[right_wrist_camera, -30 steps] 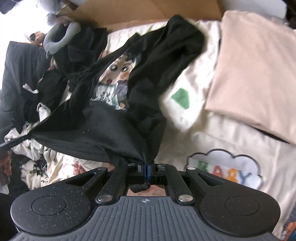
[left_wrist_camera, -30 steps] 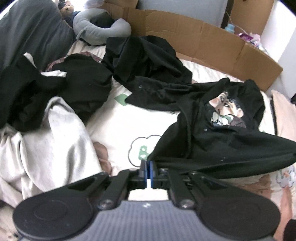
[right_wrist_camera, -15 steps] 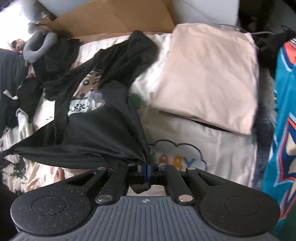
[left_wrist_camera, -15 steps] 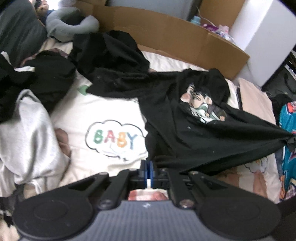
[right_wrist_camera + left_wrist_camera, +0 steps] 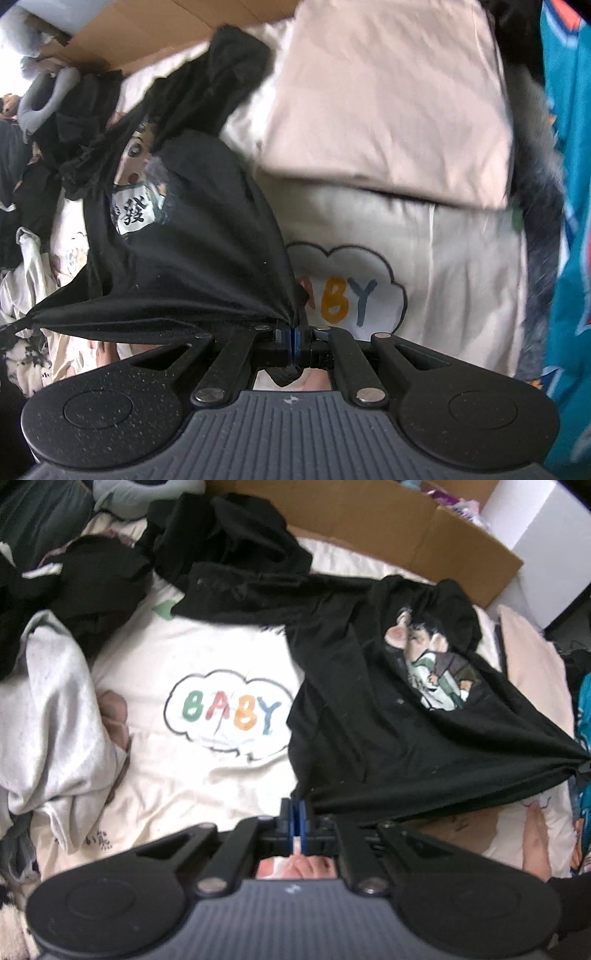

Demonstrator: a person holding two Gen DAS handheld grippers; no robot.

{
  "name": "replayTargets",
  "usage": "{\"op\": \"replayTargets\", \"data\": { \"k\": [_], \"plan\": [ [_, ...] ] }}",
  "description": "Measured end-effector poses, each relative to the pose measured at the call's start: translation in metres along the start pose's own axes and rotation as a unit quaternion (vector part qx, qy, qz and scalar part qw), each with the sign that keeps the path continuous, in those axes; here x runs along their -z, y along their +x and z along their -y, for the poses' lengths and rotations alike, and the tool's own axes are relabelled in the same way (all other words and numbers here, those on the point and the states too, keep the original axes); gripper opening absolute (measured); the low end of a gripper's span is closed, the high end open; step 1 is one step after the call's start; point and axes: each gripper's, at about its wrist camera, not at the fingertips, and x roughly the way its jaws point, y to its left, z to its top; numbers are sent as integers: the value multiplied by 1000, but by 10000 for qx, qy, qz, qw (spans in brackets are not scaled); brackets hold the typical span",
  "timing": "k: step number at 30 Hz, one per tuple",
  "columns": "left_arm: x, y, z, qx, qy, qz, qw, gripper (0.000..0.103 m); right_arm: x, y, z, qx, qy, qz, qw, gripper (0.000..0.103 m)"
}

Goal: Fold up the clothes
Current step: 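Lift the T-shirt with both grippers, pulling it apart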

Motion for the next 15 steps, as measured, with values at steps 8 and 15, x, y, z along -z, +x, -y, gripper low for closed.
{"op": "replayTargets", "data": {
  "k": [8, 15],
  "plan": [
    [4, 27, -27, -212, -197, -141, 9995, 3, 0, 55, 10, -274, 213, -262, 9991, 4],
    [-1, 39, -49, -343, -304, -100, 9989, 3, -8, 95, 19, -332, 362, -300, 9983, 39]
  ]
}}
